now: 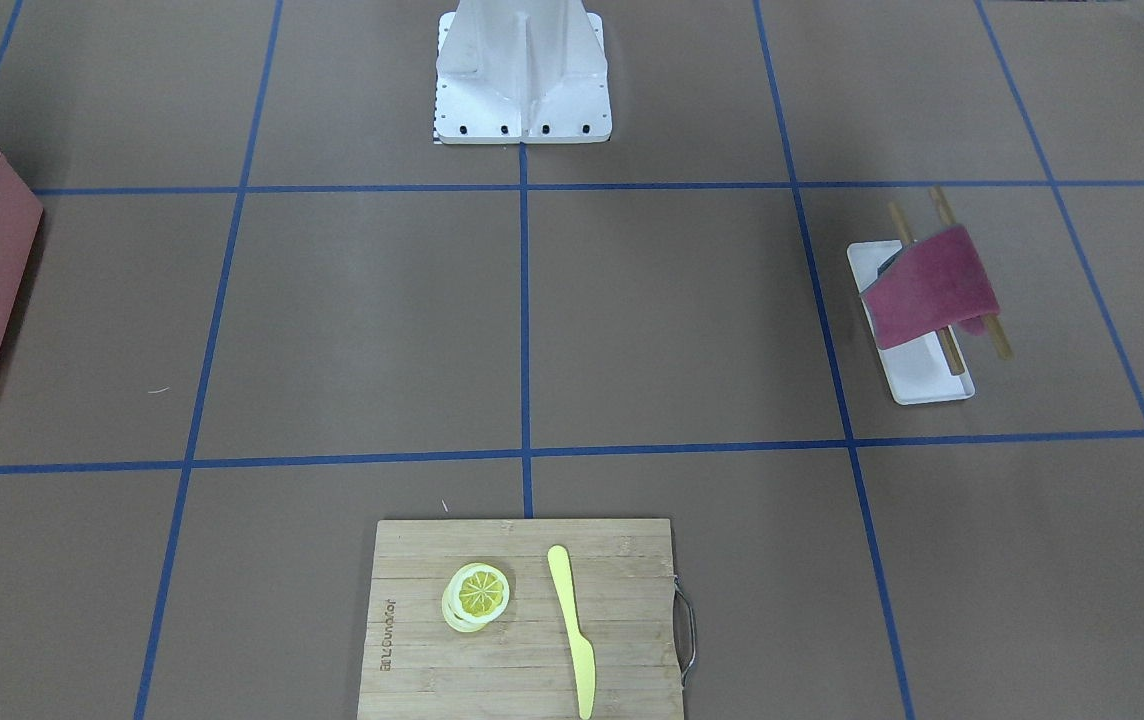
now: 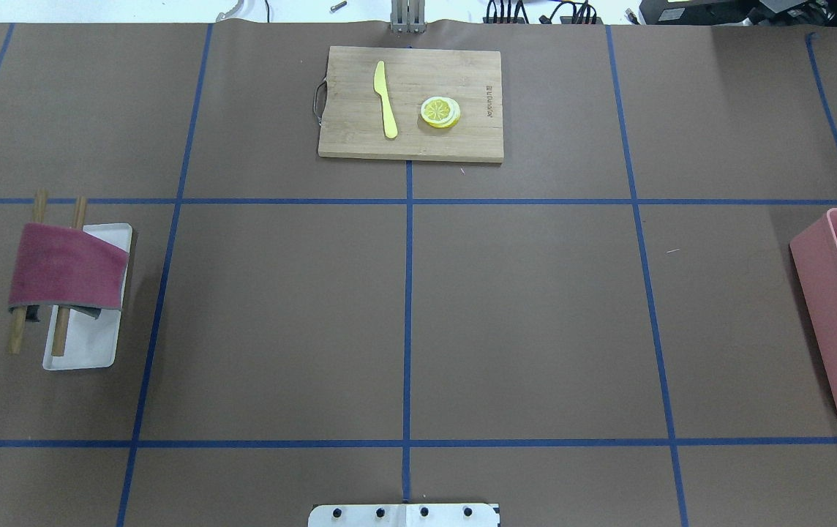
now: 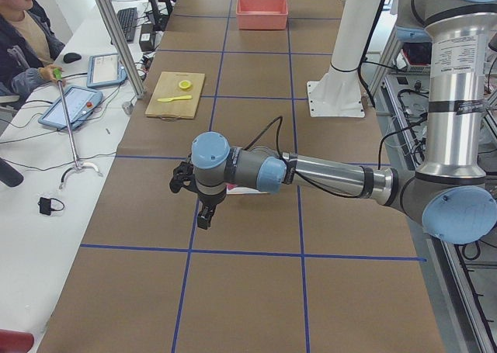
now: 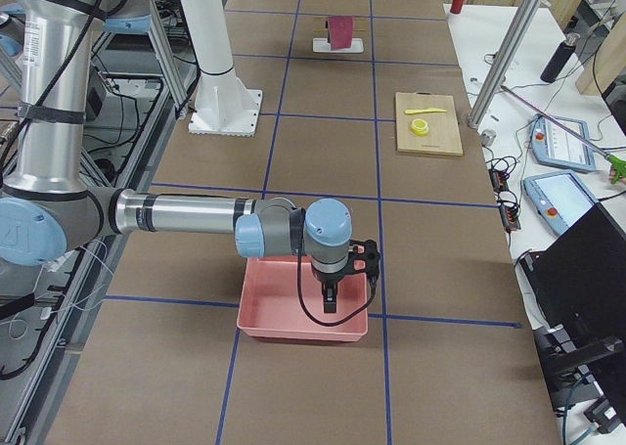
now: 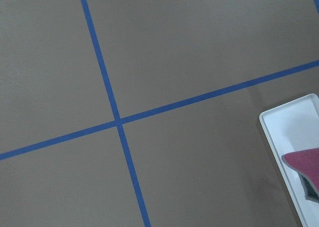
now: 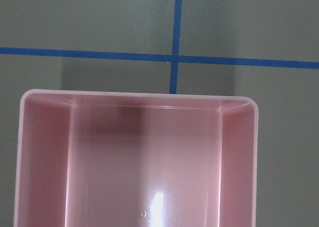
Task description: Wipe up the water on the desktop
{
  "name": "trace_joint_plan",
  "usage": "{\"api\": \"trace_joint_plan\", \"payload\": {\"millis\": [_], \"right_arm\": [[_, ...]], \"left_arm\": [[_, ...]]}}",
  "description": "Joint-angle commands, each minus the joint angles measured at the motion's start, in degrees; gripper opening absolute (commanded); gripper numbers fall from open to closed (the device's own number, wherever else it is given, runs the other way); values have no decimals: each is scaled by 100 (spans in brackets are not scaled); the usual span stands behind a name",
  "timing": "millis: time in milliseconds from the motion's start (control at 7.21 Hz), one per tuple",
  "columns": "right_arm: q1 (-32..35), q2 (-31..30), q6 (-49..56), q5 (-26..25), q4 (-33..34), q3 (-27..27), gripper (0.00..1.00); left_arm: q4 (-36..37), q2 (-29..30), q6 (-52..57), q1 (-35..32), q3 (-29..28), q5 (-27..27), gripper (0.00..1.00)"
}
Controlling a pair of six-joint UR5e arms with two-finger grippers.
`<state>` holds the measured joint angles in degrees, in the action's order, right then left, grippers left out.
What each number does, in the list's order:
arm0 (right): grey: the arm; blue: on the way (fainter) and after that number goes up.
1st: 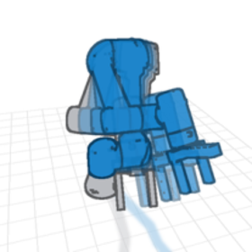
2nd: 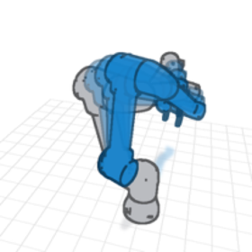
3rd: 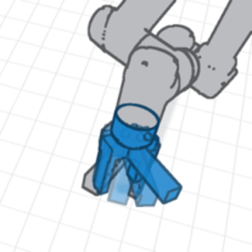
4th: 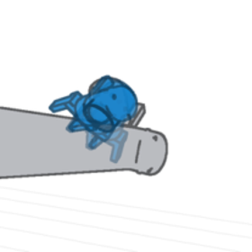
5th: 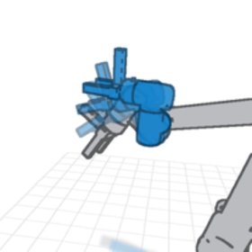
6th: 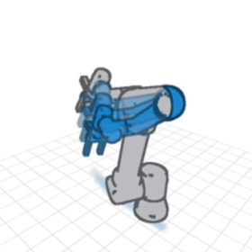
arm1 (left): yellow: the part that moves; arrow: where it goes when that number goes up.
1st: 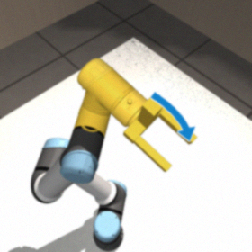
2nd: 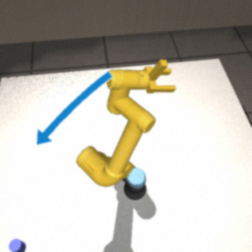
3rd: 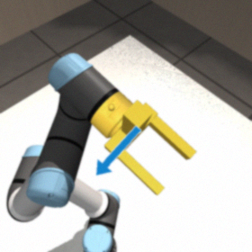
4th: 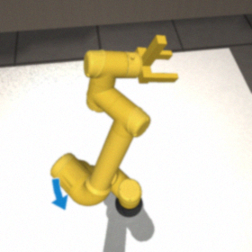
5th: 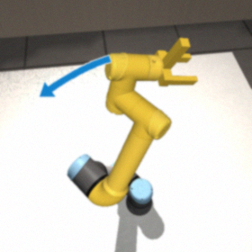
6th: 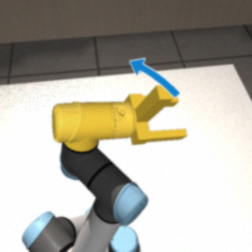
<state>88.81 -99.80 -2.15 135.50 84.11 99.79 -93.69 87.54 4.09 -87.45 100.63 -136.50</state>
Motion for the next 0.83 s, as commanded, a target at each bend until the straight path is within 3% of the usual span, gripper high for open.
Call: {"api": "trace_joint_plan", "payload": {"millis": [0,693], "right_arm": [[5,-4,-13,11,0,14,100],[5,4,4,-15,0,-64,100]], "left_arm": [[35,18,-275,0,0,10,98],[-218,-219,-269,17,9,98,98]]}}
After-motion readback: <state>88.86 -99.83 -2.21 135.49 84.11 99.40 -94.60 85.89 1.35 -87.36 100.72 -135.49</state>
